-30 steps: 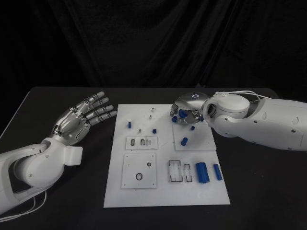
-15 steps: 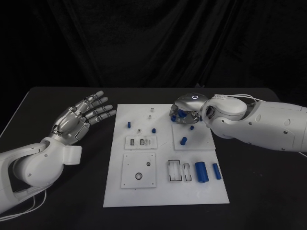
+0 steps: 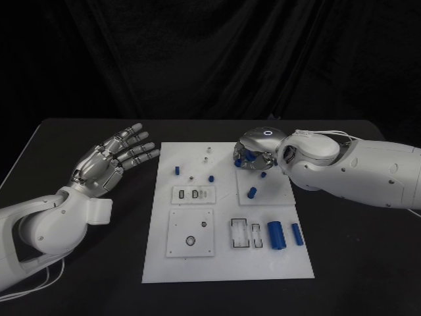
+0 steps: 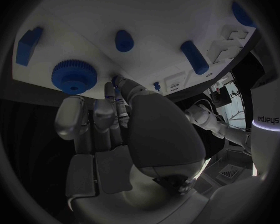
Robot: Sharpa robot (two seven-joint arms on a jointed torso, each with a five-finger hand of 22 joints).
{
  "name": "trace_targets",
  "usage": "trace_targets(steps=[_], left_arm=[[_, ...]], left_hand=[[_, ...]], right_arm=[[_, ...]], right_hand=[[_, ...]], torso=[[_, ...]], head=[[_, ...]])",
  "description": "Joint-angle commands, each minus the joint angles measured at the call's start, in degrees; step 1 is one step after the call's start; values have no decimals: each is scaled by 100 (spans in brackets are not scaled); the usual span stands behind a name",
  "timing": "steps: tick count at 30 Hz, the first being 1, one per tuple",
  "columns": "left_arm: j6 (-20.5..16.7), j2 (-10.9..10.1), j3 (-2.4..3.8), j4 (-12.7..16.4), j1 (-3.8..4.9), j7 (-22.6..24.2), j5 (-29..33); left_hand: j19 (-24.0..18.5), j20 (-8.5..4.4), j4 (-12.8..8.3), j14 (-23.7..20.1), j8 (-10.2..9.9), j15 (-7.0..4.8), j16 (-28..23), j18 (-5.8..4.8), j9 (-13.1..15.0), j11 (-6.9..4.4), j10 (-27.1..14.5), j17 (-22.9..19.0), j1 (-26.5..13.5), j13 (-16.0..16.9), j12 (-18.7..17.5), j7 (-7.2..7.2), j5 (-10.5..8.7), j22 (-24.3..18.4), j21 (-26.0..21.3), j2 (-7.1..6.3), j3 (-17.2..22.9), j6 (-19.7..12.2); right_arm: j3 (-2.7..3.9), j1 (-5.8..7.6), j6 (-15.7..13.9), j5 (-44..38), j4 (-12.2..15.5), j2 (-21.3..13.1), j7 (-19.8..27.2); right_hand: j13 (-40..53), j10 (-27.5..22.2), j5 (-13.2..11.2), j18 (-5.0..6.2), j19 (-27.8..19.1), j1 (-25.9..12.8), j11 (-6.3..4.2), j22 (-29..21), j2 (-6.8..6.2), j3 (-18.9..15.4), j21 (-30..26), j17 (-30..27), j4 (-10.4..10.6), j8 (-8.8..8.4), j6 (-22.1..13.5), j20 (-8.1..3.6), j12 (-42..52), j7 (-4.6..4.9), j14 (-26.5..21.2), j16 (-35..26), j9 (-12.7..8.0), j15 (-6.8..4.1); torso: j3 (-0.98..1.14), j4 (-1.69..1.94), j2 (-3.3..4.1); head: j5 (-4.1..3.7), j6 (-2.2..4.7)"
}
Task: Assemble the parts on the task board
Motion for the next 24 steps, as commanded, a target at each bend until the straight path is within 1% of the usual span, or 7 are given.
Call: trace_targets(steps=[1,6,11,16,19,23,24], left_arm=[[93,-13,4,7,9,664,39],[75,-31,4,18,8,654,64],[58,-34,4,18,8,646,81],[42,-50,4,38,8,626,102],[38,-70,4,59,8,609,112],[31,-81,4,72,8,606,118],[29,-81,4,72,8,605,119]], left_hand=[[-53,1,0,-38,20,-10,24,-63,5,42,-1,-7,-50,2,23,32,-17,-5,-32,20,32,19],[-55,2,2,-44,25,-4,38,-68,6,53,3,-8,-49,3,33,39,-16,-5,-31,38,56,29],[-55,2,2,-44,25,-4,38,-68,6,53,3,-8,-49,3,33,39,-16,-5,-31,38,56,29],[-57,4,5,-49,29,3,50,-72,8,62,5,-10,-49,3,41,45,-8,-4,-29,53,76,40],[-58,5,5,-51,31,5,51,-73,8,63,6,-10,-49,3,42,46,-6,-5,-29,53,77,45],[-59,6,4,-54,30,7,52,-75,8,65,6,-11,-48,3,43,46,-4,-5,-30,51,80,41],[-59,6,4,-54,30,7,52,-75,8,65,6,-11,-48,3,43,46,-4,-5,-30,51,80,41]], right_arm=[[1,-8,-306,21,55,-32,52],[3,117,-465,26,127,-28,-16],[6,289,-468,28,87,132,-66],[12,373,-390,40,-149,479,-74],[15,389,-382,60,-371,719,-39],[20,381,-404,71,-639,959,13],[22,374,-407,73,-717,1025,26]], right_hand=[[-8,115,-44,-48,43,-129,-19,62,49,-73,39,41,4,164,130,-47,-66,-35,27,18,403,-48],[-12,183,-104,-54,63,-181,-30,95,40,-122,48,46,17,213,172,-61,-152,-72,45,11,506,-61],[-12,214,-138,-57,68,-203,-33,105,35,-143,49,56,24,223,176,-64,-187,-85,52,9,545,-63],[-20,195,-150,-64,87,-227,-19,142,33,-157,61,100,31,195,117,-64,-287,-101,73,20,593,-53],[-23,168,-127,-82,129,-229,-3,227,37,-152,102,263,28,172,77,-56,-354,-110,131,86,620,-46],[-22,169,-123,-91,149,-236,2,267,38,-154,123,316,31,168,73,-54,-366,-108,151,109,628,-43],[-22,170,-121,-93,156,-241,4,279,37,-156,129,338,32,166,69,-53,-376,-108,161,120,634,-41]], torso=[[1,3,-4],[-2,2,-6],[-1,-3,-10],[-11,-4,-18],[-20,13,-18],[-13,10,-18],[-17,11,-19]], head=[[14,10],[20,25],[35,27],[30,-8],[11,-18],[21,-20],[24,-19]])
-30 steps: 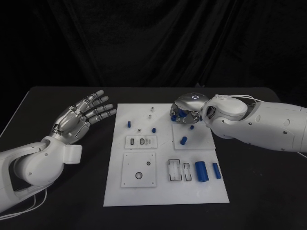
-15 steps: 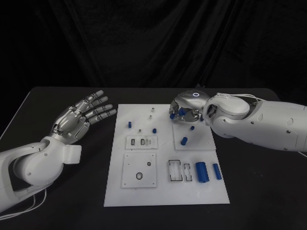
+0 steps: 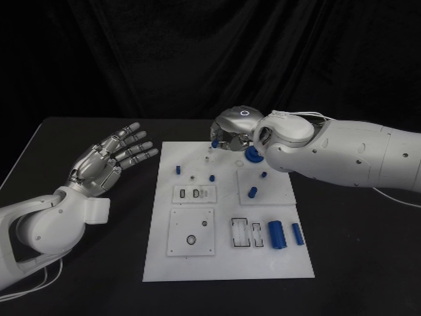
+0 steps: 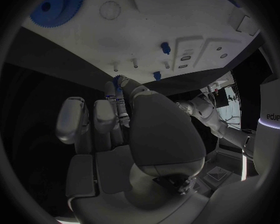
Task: Assemble the parts on the task board
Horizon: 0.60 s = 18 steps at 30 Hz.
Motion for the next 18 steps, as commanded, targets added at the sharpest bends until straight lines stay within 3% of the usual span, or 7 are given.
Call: trace_targets(steps=[1,5,10,13,18], left_arm=[[27,3,5,22,8,600,57],[36,25,5,8,8,594,59],[47,45,5,4,8,587,60],[49,52,5,3,8,580,60],[51,62,5,1,8,571,65]], left_hand=[[-39,-15,-2,-39,31,-8,27,-77,9,46,-13,-6,-24,4,23,26,-4,-6,-30,27,41,21],[-39,-15,-2,-39,31,-8,27,-77,9,46,-13,-6,-24,4,23,26,-4,-6,-30,27,41,21],[-42,-14,-5,-45,30,-5,28,-79,9,48,-13,-7,-24,4,25,28,-3,-6,-30,22,43,20],[-43,-14,-5,-46,30,-4,29,-80,9,49,-13,-7,-24,4,26,28,-2,-6,-31,21,45,20],[-43,-14,-5,-46,30,-4,29,-80,9,49,-13,-7,-24,4,26,28,-2,-6,-31,21,45,20]], right_arm=[[9,-13,-110,22,-197,130,26],[19,-52,-133,26,-429,321,54],[23,-78,-76,27,-552,418,37],[24,-89,-34,28,-590,446,19],[25,-110,17,28,-641,474,0]], right_hand=[[-2,-7,13,-99,63,-87,21,32,1,-33,28,53,14,45,52,6,-46,-84,67,42,637,2],[-1,-6,13,-106,81,-92,23,67,-1,-35,46,91,15,42,48,8,-55,-82,82,58,643,4],[-1,-6,13,-106,81,-92,23,67,-1,-35,46,91,15,42,48,8,-55,-82,82,58,643,4],[-1,-6,18,-108,87,-95,24,78,-3,-36,52,110,13,34,38,10,-72,-77,93,69,652,6],[0,-19,59,-107,90,-76,33,85,-5,-20,56,114,-11,8,4,16,-126,-54,99,75,676,12]], torso=[[-1,-1,-2],[7,-10,11],[26,13,19],[20,35,12],[15,33,16]], head=[[15,2],[20,21],[-10,28],[-31,16],[-42,23]])
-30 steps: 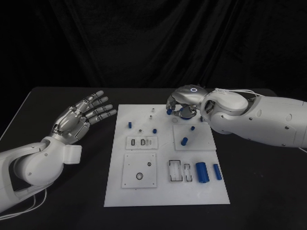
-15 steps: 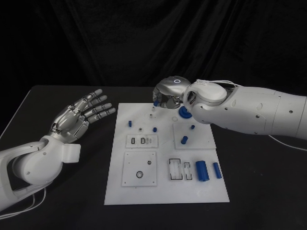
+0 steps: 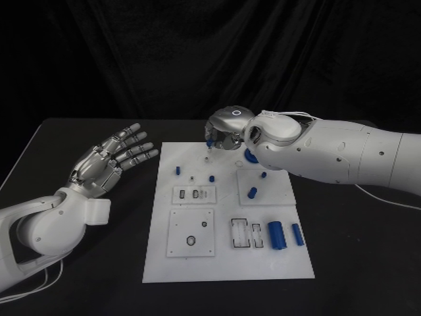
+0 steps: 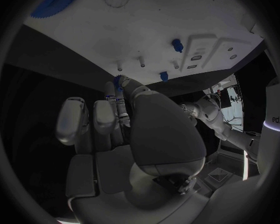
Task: Assemble the parts on the task board
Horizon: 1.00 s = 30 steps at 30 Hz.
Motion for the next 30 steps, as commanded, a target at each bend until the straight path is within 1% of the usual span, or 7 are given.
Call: trace_targets(steps=[1,4,6,9,15,21,30], left_arm=[[52,19,5,8,8,569,42],[58,29,5,6,8,562,43],[63,36,5,3,8,557,44],[71,50,5,-3,8,546,46],[76,62,5,-21,8,523,53],[76,65,5,-30,8,506,62],[88,80,5,-46,8,472,68]], left_hand=[[-43,-14,-5,-41,31,-9,30,-80,10,28,8,-8,-24,4,26,28,-2,-7,-31,21,45,20],[-43,-14,-5,-41,31,-9,30,-80,10,28,8,-8,-24,4,26,28,-2,-7,-31,21,45,20],[-45,-13,-5,-47,30,-6,32,-82,9,31,8,-9,-25,4,29,30,0,-7,-31,19,48,18],[-45,-13,-5,-47,30,-6,32,-82,9,31,8,-9,-25,4,29,30,0,-7,-31,19,48,18],[-47,-13,-5,-49,30,-5,33,-83,9,33,8,-10,-26,4,30,32,1,-7,-32,19,50,17],[-47,-13,-4,-51,30,-5,33,-84,9,33,8,-10,-26,4,30,32,1,-7,-32,19,51,17],[-50,-12,-3,-56,29,-2,34,-86,8,37,8,-12,-28,4,32,36,2,-8,-33,18,54,14]], right_arm=[[4,-26,26,-3,-34,10,-25],[4,-46,39,-3,-73,30,-25],[5,-59,52,-3,-93,41,-24],[5,-88,78,-3,-122,57,-20],[5,-127,110,-3,-140,73,-5],[5,-143,117,-3,-146,80,-4],[5,-156,191,-3,-161,96,-32]], right_hand=[[-1,-20,26,-109,31,-5,35,5,22,-5,30,6,-26,-29,8,-3,-29,-40,45,29,679,-3],[-1,-20,26,-109,31,-5,35,5,22,-5,30,6,-26,-29,8,-3,-29,-40,45,29,679,-3],[-1,-20,26,-109,31,-5,35,5,22,-5,30,6,-26,-29,8,-3,-29,-40,45,29,679,-3],[0,-27,20,-109,31,-20,44,10,18,-9,31,1,-20,-41,-6,1,-51,-30,43,28,688,3],[1,-29,0,-108,27,-35,50,5,18,-13,27,9,-13,-48,-12,6,-68,-27,43,30,698,9],[3,-28,-12,-108,25,-43,52,4,18,-16,26,4,-9,-51,-14,8,-75,-27,42,29,703,11],[3,-29,-25,-108,23,-51,55,4,16,-19,25,1,-7,-56,-19,11,-86,-27,40,27,709,14]], torso=[[-1,3,1],[-4,-11,-6],[-4,-13,-6],[-1,-14,-8],[-2,-14,-9],[-2,-13,-8],[-2,-14,-10]], head=[[-8,4],[-4,8],[-2,10],[6,7],[17,-18],[16,-23],[6,-54]])
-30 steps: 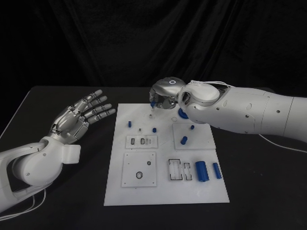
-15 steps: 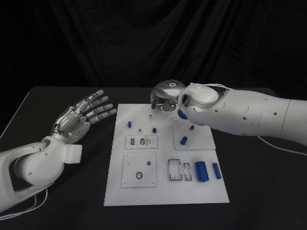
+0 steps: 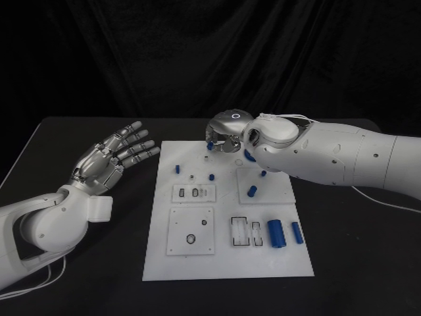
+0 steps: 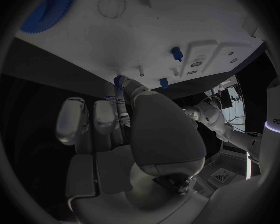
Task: Assemble the parts on the task board
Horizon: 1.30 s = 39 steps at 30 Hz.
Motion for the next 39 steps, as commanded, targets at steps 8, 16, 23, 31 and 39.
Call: trace_targets(steps=[8,16,23,31,39], left_arm=[[96,32,5,-21,8,448,45],[115,48,5,-34,8,421,46],[130,53,5,-48,7,395,49],[148,58,5,-63,7,374,52],[138,10,5,-49,6,369,53]], left_hand=[[-34,10,-1,-64,29,3,41,-90,9,44,8,-9,-32,4,36,43,3,-9,-34,18,27,12],[-37,10,1,-68,30,5,43,-92,9,47,7,-10,-34,4,37,45,3,-10,-35,18,29,14],[-38,11,2,-72,31,7,44,-93,9,50,7,-11,-36,4,39,49,3,-10,-36,18,31,15],[-44,11,5,-80,33,10,48,-97,10,58,8,-12,-39,4,43,57,2,-11,-37,19,37,21],[-47,11,5,-85,35,13,52,-99,11,62,8,-13,-39,4,46,60,-1,-11,-38,19,42,26]], right_arm=[[3,-47,156,-13,-102,80,-69],[5,-98,322,2,-268,186,-157],[7,-131,464,106,-362,235,-240],[8,-141,445,132,-387,222,-271],[31,-43,108,137,-292,8,-183]], right_hand=[[3,-27,-52,-97,-7,-75,46,-43,24,-17,-4,-66,15,-43,-31,22,-79,7,11,2,724,26],[0,-118,-72,-75,-82,-112,92,-147,8,-14,-77,-184,25,-142,-153,51,-187,35,-57,-59,733,64],[15,-581,-79,-19,-270,-145,273,-404,-69,32,-266,-395,11,-597,-744,191,-428,134,-213,-163,590,217],[77,-1366,-223,96,-624,-160,396,-899,-141,-108,-638,-721,-103,-1111,-2141,299,-528,159,-516,-298,129,308],[233,-1739,-701,145,-786,-360,417,-1127,-169,-490,-864,-890,18,-1108,-2994,318,-232,117,-700,-345,-222,326]], torso=[[-2,-2,-2],[-2,-1,-2],[-3,-1,-1],[-2,2,-1],[-1,-4,-3]], head=[[-14,-26],[-6,-36],[2,-58],[-13,-61],[15,-66]])
